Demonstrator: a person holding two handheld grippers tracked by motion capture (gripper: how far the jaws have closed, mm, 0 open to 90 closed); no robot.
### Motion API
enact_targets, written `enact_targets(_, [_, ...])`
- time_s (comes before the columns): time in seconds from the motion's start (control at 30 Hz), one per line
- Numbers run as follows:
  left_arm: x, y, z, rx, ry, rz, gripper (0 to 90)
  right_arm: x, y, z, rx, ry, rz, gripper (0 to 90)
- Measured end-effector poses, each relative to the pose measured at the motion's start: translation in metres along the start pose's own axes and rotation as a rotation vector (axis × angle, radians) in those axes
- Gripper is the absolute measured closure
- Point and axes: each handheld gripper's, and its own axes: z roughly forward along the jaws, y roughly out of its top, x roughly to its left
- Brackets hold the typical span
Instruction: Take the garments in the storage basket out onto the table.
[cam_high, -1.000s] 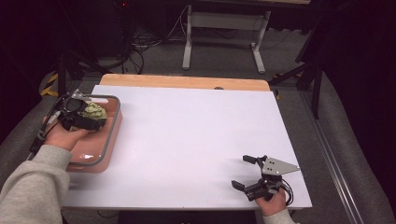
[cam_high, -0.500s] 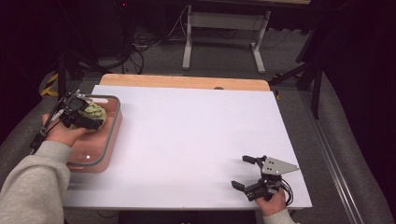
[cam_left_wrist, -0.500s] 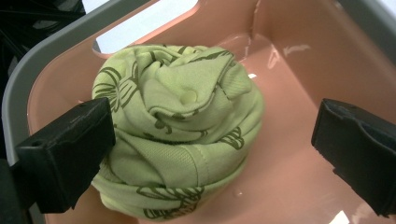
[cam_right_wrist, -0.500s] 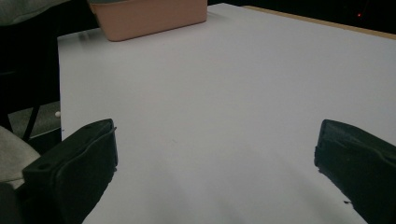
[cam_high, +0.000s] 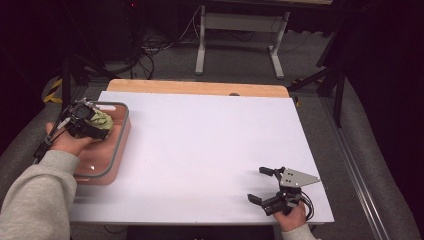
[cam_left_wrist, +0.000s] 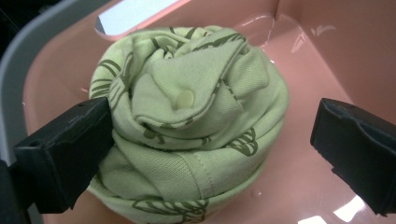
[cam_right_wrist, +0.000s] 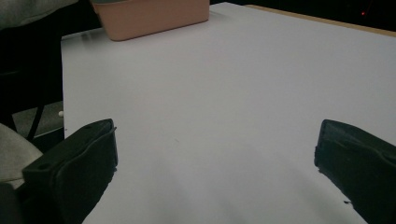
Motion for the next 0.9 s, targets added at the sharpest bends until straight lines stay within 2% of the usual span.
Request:
enact_targets(0.1, [0.002,-0.002,0.003,0.009,-0.003,-0.013,0.5,0.0,0.0,0.001,0.004,0.004,0.002,0.0])
enact_targets(0.37, [0.004,-0.004,0.011,0.039,0.018,-0.015,0.8,0.0,-0.001,0.001,0.004,0.015,0.01,0.1])
enact_targets(0.5, [0.004,-0.005,0.016,0.053,0.042,-0.017,1.6,-0.001,-0.001,0.001,0.002,0.019,0.012,0.1])
enact_targets(0.63, [0.005,-0.005,0.019,0.056,0.042,-0.037,1.6,-0.002,-0.002,0.0,-0.012,0.028,0.028,0.0])
enact_targets(0.9, [0.002,-0.005,0.023,0.082,0.069,-0.04,5.7,-0.004,-0.002,-0.001,-0.022,0.039,0.037,0.1])
